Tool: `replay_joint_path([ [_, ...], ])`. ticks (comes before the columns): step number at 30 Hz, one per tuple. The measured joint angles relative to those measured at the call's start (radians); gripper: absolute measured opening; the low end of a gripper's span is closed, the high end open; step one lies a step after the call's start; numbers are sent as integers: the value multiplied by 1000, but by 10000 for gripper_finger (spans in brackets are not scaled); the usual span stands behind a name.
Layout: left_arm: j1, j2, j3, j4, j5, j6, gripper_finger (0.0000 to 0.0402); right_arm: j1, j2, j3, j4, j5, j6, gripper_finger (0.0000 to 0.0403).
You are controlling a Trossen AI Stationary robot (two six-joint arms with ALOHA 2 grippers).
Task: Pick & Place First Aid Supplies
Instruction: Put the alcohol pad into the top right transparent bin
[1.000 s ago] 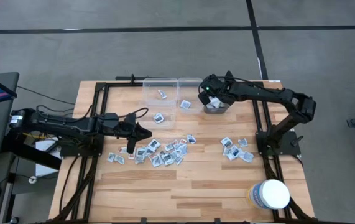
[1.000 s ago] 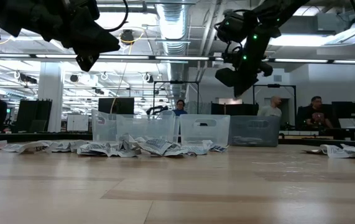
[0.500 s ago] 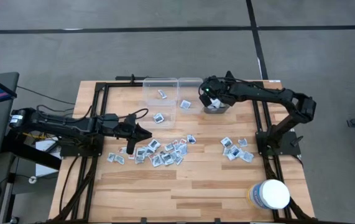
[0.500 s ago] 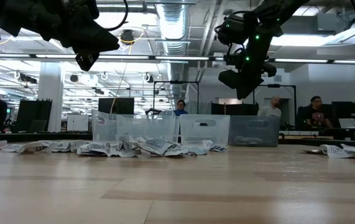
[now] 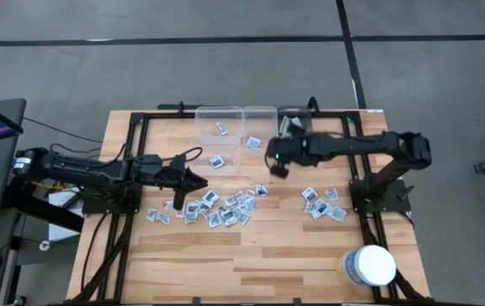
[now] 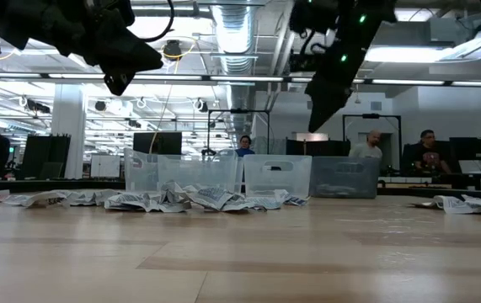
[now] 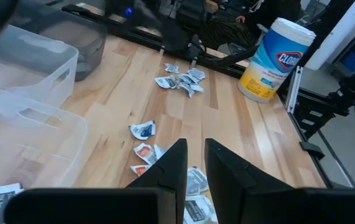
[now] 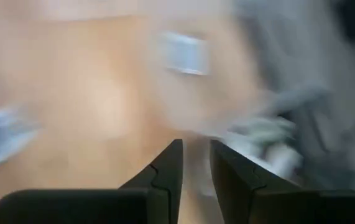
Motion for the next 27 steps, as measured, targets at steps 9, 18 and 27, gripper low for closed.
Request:
replay_joint_path([
  [9,37,0,0,0,0,36,56,157,9,0,-134,-434,94,74],
  [18,67,12,0,1,-3,43,56,167,8,-28,-437,-458,490,74],
  [27,71,19,0,4,-3,43,56,179,8,-30,-566,-524,584,74],
])
